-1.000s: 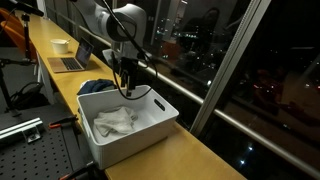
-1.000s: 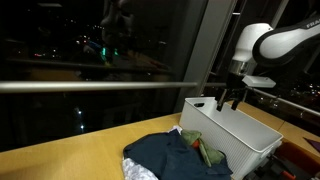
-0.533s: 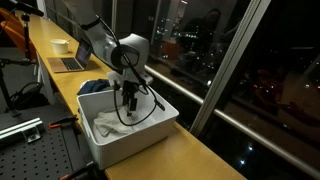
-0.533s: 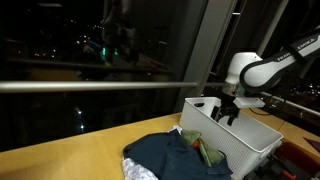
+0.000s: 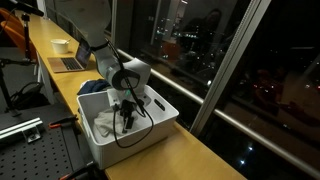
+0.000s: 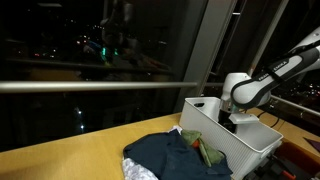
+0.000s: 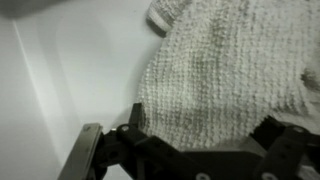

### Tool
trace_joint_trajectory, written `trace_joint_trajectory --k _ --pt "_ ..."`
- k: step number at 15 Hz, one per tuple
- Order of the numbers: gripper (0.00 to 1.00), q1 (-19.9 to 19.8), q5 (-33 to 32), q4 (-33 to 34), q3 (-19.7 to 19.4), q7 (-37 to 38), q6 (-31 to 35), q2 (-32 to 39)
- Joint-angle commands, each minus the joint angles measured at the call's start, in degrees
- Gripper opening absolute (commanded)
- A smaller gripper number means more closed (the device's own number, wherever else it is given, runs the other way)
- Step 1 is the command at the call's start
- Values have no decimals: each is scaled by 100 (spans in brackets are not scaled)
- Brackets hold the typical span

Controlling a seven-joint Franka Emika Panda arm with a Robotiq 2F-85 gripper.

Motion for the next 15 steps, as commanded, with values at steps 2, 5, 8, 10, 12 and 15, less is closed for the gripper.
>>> trace_joint_trajectory --k 2,5,8,10,12,15 --pt "68 -137 370 307 23 -303 43 402" --pt "54 -80 361 73 -16 -236 51 95" --pt "31 -36 318 -264 -73 -150 30 -383" --pt "16 5 272 -594 -127 -47 -21 -873" --pt "2 60 192 -950 -192 88 -118 -1435" --pt "3 207 -90 -1388 -289 477 -446 -2375"
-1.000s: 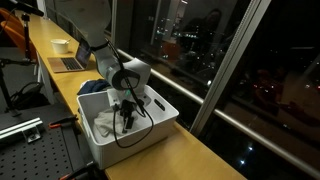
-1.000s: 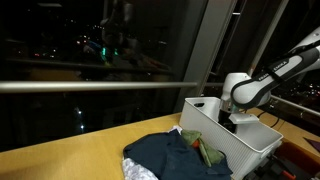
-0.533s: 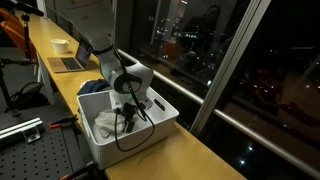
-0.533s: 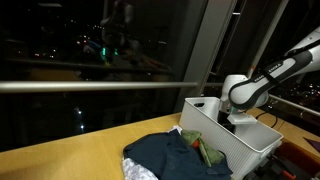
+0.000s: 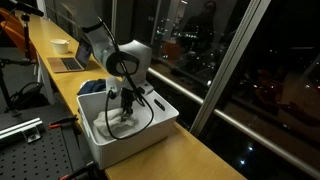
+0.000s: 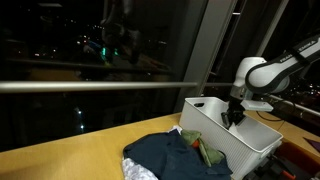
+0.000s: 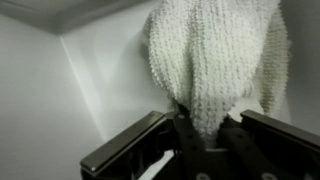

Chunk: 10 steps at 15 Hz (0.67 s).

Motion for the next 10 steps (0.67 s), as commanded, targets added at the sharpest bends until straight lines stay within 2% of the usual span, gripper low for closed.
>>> trace_joint_trajectory --k 1,5,10 --pt "4 290 -365 -680 -184 558 -494 -1364" --pt "4 438 -1073 -458 141 1379 -1564 -2339" --pt "4 686 -1561 653 1061 2030 -3167 -2725"
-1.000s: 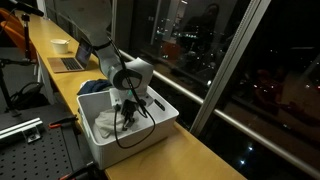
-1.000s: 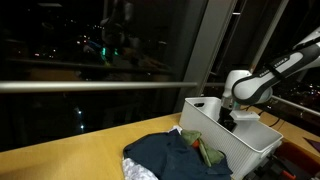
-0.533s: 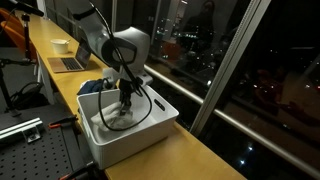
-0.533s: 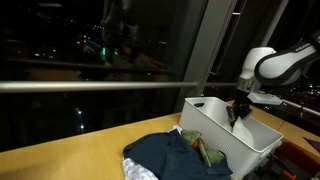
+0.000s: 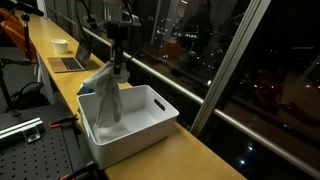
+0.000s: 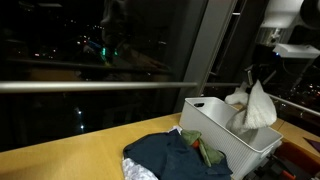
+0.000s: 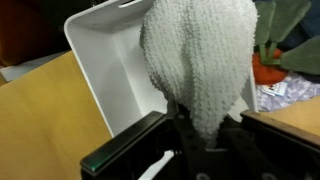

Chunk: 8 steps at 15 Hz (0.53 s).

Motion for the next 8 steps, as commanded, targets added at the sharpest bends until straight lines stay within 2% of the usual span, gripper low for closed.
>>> trace_joint_trajectory --k 1,5,8 --pt "4 206 -359 994 649 448 -1145 2" --pt "4 563 -750 2401 1300 741 -2330 399" --pt "4 902 -1155 3397 1637 916 -3020 852"
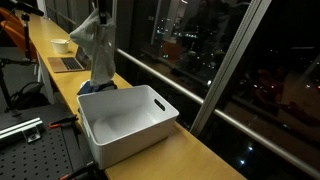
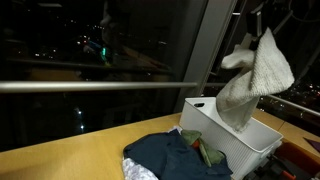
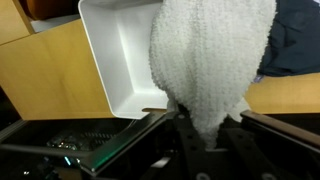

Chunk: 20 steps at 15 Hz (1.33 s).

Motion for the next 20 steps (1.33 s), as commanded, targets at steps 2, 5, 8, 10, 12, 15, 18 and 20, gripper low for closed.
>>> trace_joint_trajectory --k 2,5,8,10,12,15,18,20 --pt "4 472 -655 1719 311 175 -1029 1039" --pt "4 744 -749 2204 203 46 -1099 1509" --pt "4 880 -510 2375 56 25 -824 1936" --pt "41 894 -133 2248 -2 111 -503 2065" --pt "49 867 439 2010 -14 129 -120 2060" --pt "69 557 1254 1491 177 83 358 1843" --pt "91 595 1724 826 -129 -313 962 1557" --pt "100 584 1626 402 -215 -511 1379 1491"
